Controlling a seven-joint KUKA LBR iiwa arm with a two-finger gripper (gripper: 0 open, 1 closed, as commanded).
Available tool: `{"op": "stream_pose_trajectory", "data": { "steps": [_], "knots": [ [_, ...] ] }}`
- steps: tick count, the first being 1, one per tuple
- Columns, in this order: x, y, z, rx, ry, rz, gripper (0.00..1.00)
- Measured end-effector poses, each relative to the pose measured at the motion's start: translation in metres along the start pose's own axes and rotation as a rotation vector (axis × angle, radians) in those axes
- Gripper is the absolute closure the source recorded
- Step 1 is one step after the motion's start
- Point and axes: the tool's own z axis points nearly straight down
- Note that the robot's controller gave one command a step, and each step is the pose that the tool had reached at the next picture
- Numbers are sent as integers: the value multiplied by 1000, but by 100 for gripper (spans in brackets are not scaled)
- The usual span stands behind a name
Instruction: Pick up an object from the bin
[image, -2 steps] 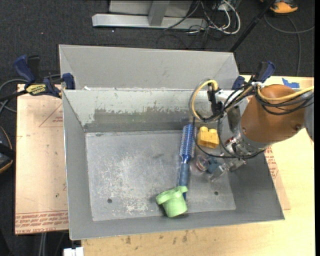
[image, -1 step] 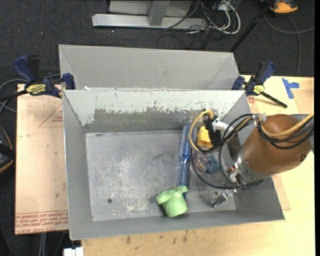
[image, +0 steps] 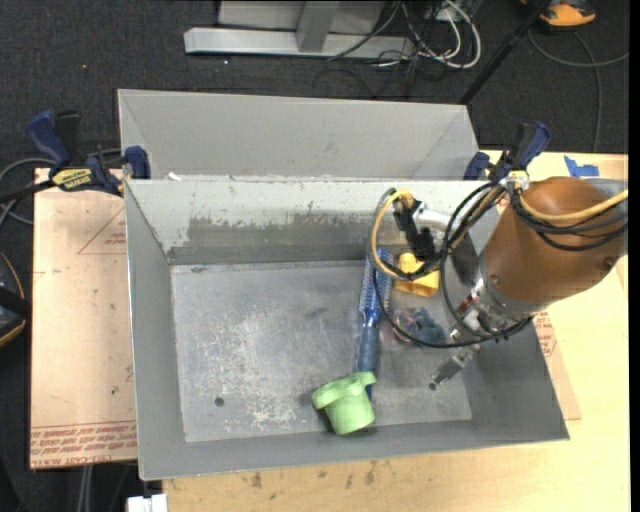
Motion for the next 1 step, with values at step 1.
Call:
{"op": "stream_pose_trajectory", "data": {
  "steps": [1],
  "knots": [
    [-57, -13, 58, -9, 5, -125, 0]
  ]
}}
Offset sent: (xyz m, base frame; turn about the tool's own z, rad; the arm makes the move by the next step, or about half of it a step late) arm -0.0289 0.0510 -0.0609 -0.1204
